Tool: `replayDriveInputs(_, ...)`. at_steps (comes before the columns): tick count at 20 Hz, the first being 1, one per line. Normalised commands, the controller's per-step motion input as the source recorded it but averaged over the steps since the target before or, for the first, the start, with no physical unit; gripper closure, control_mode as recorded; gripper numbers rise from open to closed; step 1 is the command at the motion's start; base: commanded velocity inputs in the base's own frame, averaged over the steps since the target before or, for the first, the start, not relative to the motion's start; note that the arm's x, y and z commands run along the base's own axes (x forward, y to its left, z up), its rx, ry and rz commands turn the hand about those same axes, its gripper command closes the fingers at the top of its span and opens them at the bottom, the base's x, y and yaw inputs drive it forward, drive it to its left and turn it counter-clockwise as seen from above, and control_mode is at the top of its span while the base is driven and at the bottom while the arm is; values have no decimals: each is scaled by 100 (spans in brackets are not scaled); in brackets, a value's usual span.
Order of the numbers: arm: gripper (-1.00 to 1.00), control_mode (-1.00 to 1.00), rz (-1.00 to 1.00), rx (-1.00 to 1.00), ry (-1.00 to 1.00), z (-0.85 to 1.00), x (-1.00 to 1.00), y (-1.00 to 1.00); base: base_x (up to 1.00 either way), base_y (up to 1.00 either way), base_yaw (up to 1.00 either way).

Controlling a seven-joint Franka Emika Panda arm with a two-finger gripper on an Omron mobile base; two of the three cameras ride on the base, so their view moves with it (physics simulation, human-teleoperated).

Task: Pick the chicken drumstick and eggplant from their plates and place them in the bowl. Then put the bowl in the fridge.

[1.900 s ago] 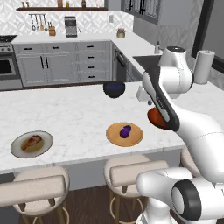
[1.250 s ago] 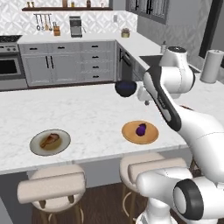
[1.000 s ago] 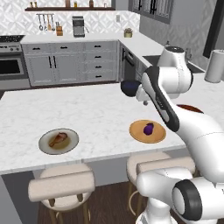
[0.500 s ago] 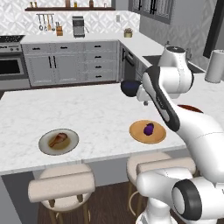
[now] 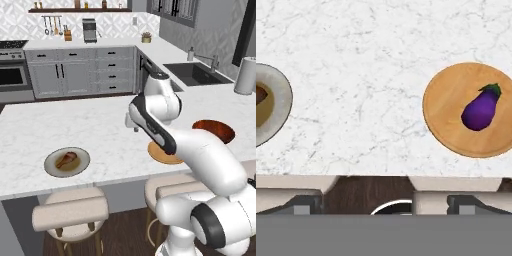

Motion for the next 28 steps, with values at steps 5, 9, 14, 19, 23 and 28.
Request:
replayDriveInputs(5,-100,-100,-8,2,5,-27,84,100,0,0,0)
replayDriveInputs(9,-100,-100,-21,16,8,-1,13,100,0,0,0)
replayDriveInputs(14,-100,-100,-37,16,16,-15,0,100,0,0,0)
replayDriveInputs(19,-100,-100,-28,8,15,-32,-46,75,0,0,0)
replayDriveInputs(23,-100,-100,-17,0,9,-31,2,46,0,0,0)
replayDriveInputs(28,-100,-100,-9,0,10,-31,18,30,0,0,0)
